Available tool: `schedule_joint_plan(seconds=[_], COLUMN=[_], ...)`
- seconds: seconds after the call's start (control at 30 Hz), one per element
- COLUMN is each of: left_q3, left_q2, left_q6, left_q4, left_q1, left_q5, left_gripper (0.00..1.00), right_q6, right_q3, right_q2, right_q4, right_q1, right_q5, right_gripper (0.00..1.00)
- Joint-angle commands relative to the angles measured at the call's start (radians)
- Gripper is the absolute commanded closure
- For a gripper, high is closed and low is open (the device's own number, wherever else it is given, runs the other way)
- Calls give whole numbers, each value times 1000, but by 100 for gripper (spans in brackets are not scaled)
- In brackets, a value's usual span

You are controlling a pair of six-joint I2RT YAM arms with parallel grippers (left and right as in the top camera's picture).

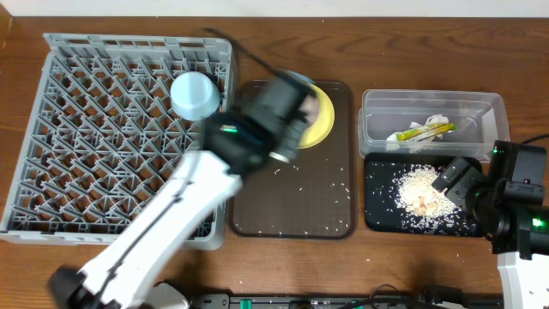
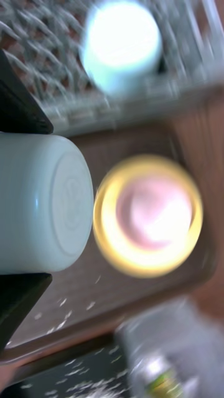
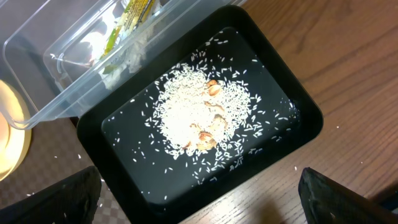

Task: Sort waste into correct bins and load items into the dishwasher
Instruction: 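Swing the held white cup over the dish rack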

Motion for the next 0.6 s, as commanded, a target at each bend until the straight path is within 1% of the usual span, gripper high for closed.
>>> schedule_joint_plan(seconds=[0.0,0.17,0.27,0.33,0.37,0.47,0.53,0.57], left_q3=[7,-36,-97,-159,-216,-312,-425,-455], left_q2=[-70,-151,-187,-211,-225,-229,-225,-224], left_q6=[-90,-95,-84,-68,-68,-68,-53,-53], left_q4=[-33,-26,35,115,187,326,477,523], left_q1=[149,357,465,531,579,643,686,696], left_q5=[-12,35,90,136,157,157,152,152], left_gripper=[60,60,60,60,60,60,59,58], right_q6=[1,1,1,1,1,1,1,1], right_q3=[8,8,8,8,8,8,8,8], right_q2=[0,0,0,0,0,0,0,0], right_q4=[-1,-1,-1,-1,-1,-1,-1,-1], right_q1=[-9,-9,-9,-9,-9,-9,-9,-9], right_q5=[0,0,0,0,0,0,0,0], right_gripper=[1,1,1,1,1,1,1,1])
